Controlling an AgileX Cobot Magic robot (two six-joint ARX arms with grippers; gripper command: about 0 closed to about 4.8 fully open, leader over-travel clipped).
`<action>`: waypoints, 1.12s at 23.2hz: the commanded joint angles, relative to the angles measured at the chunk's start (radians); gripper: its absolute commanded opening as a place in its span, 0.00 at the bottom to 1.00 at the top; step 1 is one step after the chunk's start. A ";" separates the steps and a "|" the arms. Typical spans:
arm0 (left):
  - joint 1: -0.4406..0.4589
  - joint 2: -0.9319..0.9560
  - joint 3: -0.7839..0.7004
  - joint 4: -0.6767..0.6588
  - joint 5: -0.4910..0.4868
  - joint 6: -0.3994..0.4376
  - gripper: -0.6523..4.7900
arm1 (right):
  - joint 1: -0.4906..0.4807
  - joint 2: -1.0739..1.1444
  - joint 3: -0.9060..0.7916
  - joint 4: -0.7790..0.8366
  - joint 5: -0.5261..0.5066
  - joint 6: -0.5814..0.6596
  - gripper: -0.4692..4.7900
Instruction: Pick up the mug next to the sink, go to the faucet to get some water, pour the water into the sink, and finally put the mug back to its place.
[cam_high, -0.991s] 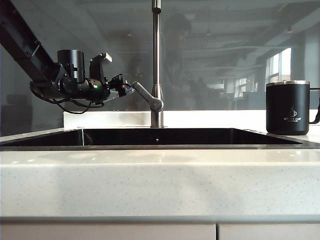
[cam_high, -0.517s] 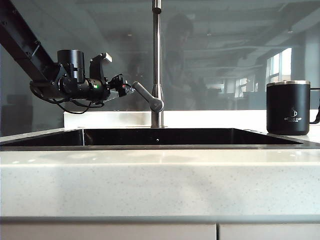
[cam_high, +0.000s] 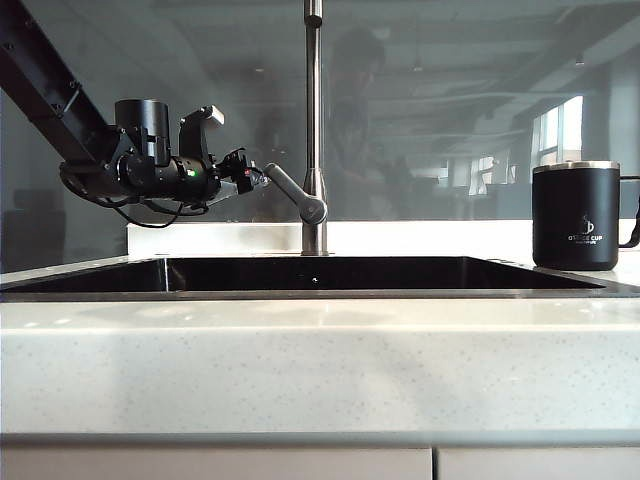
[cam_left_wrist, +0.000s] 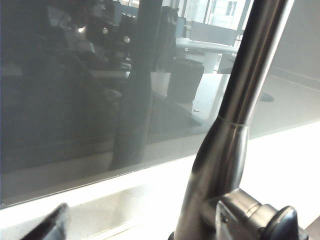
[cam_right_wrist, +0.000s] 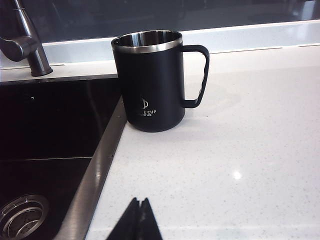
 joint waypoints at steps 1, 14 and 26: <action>0.000 -0.004 0.003 0.010 0.004 0.000 0.80 | -0.001 -0.003 -0.003 0.021 0.003 -0.002 0.08; 0.000 -0.004 0.003 0.010 0.003 0.000 0.80 | -0.001 -0.003 -0.003 0.010 0.003 -0.002 0.08; 0.000 -0.004 0.003 0.010 0.004 0.000 0.80 | -0.001 -0.003 -0.003 0.010 0.003 -0.002 0.08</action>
